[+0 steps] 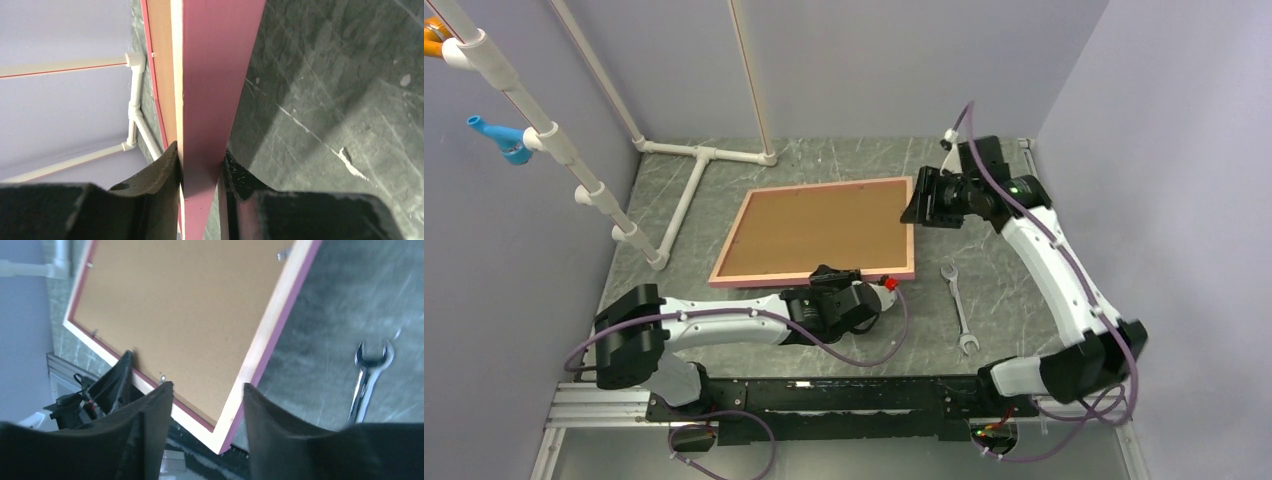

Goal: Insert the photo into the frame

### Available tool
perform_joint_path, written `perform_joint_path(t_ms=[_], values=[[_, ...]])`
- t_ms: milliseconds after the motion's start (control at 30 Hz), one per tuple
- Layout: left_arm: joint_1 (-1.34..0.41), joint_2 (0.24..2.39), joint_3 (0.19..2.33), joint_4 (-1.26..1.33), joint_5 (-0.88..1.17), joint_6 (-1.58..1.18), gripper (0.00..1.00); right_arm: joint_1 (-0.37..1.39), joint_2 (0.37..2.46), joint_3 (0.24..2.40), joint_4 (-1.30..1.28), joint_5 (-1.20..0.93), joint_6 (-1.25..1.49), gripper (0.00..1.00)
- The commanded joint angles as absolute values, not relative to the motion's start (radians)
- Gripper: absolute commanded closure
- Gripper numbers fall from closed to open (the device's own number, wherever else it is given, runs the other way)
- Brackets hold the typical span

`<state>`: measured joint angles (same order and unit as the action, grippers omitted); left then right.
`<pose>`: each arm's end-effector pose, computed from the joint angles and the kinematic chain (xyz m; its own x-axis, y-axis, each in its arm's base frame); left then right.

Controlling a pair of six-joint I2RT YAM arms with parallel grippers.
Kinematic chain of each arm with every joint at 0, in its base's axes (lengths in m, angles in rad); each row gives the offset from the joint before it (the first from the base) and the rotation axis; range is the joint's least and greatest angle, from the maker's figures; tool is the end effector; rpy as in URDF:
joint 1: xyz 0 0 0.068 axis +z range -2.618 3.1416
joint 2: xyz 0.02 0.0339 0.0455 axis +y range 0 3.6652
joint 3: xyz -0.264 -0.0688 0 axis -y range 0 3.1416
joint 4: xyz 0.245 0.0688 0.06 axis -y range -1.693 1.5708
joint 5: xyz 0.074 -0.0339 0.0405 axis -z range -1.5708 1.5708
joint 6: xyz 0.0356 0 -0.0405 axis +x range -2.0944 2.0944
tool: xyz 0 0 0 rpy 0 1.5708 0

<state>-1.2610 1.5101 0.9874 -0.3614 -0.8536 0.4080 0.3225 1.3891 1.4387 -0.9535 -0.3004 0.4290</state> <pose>0.1194 -0.2851 0.2314 -0.0258 0.9361 -0.3507 0.5344 0.3094 0.7865 0.2630 0.0990 0.3604 -0.8758 0.1263 -0.4658 -0.1232 0.8747 0.4687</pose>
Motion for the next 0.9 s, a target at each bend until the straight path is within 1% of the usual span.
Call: perform_joint_path(t_ms=[0,100,167,200,367,467,567,700,767,867], values=[[-1.267,1.376,1.075,-0.408,-0.862,0.303,1.0,0.325,1.219,1.464,-0.72,-0.334,0.391,0.35],[-1.267,1.306,1.089,-0.451,-0.831,0.274,1.0,0.325,1.123,1.42,-0.581,-0.319,0.354,0.13],[-1.266,1.261,1.095,-0.478,-0.809,0.258,1.0,0.325,1.069,1.379,-0.49,-0.333,0.309,0.04],[-1.267,1.242,1.098,-0.494,-0.798,0.25,1.0,0.325,1.044,1.354,-0.438,-0.346,0.291,0.01],[-1.267,1.162,1.101,-0.551,-0.768,0.215,1.0,0.326,0.937,1.175,-0.181,-0.527,0.13,0.01],[-1.267,1.126,1.079,-0.553,-0.762,0.196,1.0,0.325,0.886,1.082,-0.07,-0.643,0.048,0.01],[-1.267,1.112,1.073,-0.568,-0.744,0.172,1.0,0.325,0.839,1.012,-0.011,-0.723,-0.056,0.01],[-1.266,1.114,1.083,-0.593,-0.73,0.154,1.0,0.324,0.769,0.94,-0.005,-0.838,-0.25,0.0],[-1.267,1.115,1.085,-0.597,-0.729,0.152,1.0,0.325,0.724,0.904,-0.005,-0.874,-0.379,0.0],[-1.266,1.114,1.086,-0.6,-0.727,0.15,1.0,0.324,0.671,0.864,0.019,-0.884,-0.493,0.0]])
